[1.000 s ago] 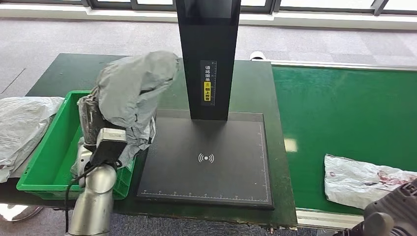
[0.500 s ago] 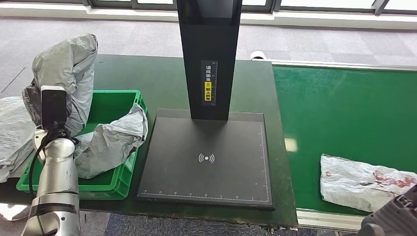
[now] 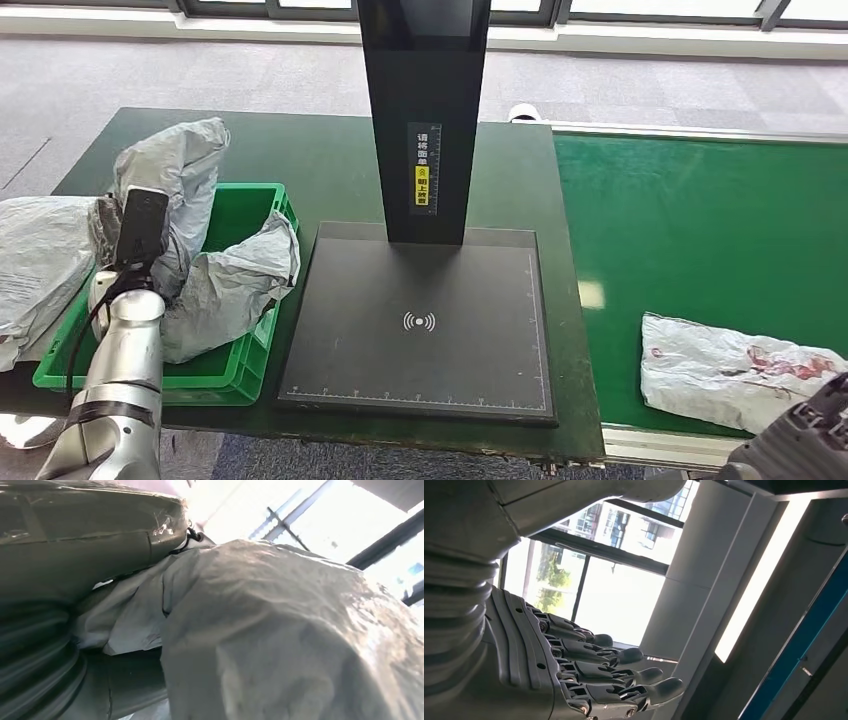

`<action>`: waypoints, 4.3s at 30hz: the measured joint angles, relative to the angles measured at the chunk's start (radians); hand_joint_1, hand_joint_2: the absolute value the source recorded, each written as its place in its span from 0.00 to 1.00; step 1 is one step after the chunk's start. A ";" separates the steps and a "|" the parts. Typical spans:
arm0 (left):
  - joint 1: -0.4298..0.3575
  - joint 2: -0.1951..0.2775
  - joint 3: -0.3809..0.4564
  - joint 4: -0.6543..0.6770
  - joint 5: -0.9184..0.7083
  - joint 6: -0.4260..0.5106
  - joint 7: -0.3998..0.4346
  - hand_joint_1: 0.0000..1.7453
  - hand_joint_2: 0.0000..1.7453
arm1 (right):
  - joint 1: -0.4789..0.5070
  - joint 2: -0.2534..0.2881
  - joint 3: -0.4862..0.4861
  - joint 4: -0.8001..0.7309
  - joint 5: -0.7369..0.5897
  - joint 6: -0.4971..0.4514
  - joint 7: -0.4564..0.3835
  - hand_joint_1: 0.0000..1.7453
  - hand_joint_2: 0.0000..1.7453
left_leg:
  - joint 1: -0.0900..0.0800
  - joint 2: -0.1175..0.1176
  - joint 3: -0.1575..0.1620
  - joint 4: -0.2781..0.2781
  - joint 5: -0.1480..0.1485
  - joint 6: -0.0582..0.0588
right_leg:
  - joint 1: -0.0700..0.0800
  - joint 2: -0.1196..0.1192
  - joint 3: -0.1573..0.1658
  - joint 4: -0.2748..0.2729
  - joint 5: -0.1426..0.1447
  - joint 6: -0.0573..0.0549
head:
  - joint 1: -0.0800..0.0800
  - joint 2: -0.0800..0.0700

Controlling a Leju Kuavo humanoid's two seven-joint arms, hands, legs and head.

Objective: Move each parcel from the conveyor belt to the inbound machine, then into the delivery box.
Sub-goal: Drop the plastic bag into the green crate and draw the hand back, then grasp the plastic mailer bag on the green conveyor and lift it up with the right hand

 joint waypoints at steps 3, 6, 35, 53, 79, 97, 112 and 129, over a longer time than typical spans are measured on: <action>0.023 -0.021 -0.003 0.020 -0.030 -0.036 -0.014 0.00 0.25 | 0.004 0.000 0.000 0.000 -0.007 0.026 0.000 0.00 1.00 | 0.000 0.000 0.000 0.000 0.000 0.000 | 0.000 0.000 0.000 0.000 0.000 0.000 | 0.000 0.000; 0.060 -0.052 -0.025 -0.012 -0.073 -0.060 0.003 0.00 0.00 | 0.006 0.001 -0.003 0.002 -0.008 0.064 0.000 0.00 1.00 | 0.000 0.000 0.000 0.000 0.000 0.000 | -0.001 0.000 0.000 0.000 0.000 0.000 | 0.000 0.000; 0.497 -0.255 -0.276 -0.628 0.276 0.259 -0.154 0.00 0.00 | -0.084 0.139 -0.194 0.347 0.294 0.312 0.135 0.00 0.50 | -0.001 0.000 0.000 0.000 -0.002 0.001 | -0.001 0.000 0.001 -0.001 -0.001 -0.001 | 0.000 0.000; 0.629 -0.255 -0.679 -0.771 0.314 0.076 -0.290 0.00 0.00 | -0.222 0.139 -0.463 0.719 0.510 0.303 0.309 0.00 1.00 | -0.001 -0.001 0.000 0.000 -0.002 0.002 | -0.001 -0.002 0.001 -0.001 -0.001 0.001 | 0.000 0.000; 0.663 -0.255 -0.693 -0.826 0.293 -0.060 -0.268 0.00 0.00 | -0.247 0.140 -0.665 0.866 0.903 0.375 0.628 0.00 1.00 | -0.001 -0.001 0.000 0.000 -0.002 0.002 | -0.001 -0.002 0.001 -0.001 -0.001 0.001 | 0.000 0.000; 0.661 -0.255 -0.700 -0.802 0.272 -0.059 -0.250 0.00 0.00 | -0.431 0.040 -0.758 1.267 0.966 0.359 0.701 0.00 1.00 | -0.001 -0.001 0.000 0.000 -0.002 0.002 | -0.001 -0.001 0.001 -0.001 -0.001 0.001 | 0.000 0.000; 0.660 -0.254 -0.721 -0.776 0.281 -0.050 -0.252 0.00 0.00 | -0.549 -0.030 -0.758 1.557 0.988 0.374 0.727 1.00 1.00 | -0.001 0.000 0.005 0.000 -0.003 0.004 | -0.001 -0.001 0.007 -0.004 -0.001 0.002 | 0.000 0.000; 0.723 -0.252 -0.723 -0.816 0.255 -0.058 -0.247 0.00 0.00 | -0.523 -0.022 -0.758 1.503 0.986 0.326 0.697 1.00 1.00 | -0.001 -0.002 0.006 0.001 -0.002 0.005 | -0.001 -0.002 0.010 -0.006 0.001 0.005 | 0.000 0.000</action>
